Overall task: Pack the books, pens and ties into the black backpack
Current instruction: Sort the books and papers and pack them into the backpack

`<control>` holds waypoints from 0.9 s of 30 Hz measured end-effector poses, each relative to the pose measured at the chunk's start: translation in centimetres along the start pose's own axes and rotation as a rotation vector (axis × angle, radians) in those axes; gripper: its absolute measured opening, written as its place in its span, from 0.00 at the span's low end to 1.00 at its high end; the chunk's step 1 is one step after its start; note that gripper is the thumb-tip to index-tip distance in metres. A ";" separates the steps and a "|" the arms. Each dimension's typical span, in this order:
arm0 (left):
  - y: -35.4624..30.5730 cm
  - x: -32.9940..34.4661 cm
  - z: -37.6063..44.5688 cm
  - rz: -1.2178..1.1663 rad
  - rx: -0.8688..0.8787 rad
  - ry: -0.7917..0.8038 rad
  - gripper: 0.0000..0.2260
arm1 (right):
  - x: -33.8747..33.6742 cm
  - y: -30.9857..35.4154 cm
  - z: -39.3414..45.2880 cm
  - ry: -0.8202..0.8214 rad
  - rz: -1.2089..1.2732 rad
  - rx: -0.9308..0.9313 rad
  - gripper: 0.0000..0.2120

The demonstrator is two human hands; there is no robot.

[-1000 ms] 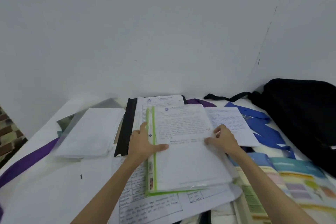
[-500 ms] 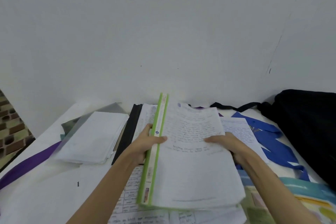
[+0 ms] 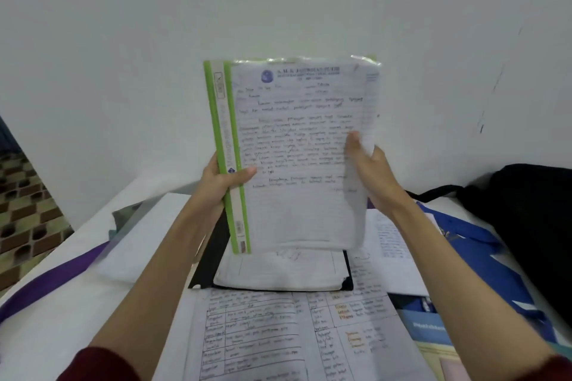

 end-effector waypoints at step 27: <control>3.9 0.0 -2.0 0.158 -0.072 -0.100 0.26 | -1.4 -4.9 -1.7 0.321 -0.086 0.278 0.21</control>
Point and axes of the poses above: each hand's wrist, its own z-axis towards the middle knuckle, its own x-axis out of the palm, y = z × x, the point moved 5 cm from there along z, towards the middle knuckle, and after that the axes turned 12 degrees about y, right-handed, at the moved point
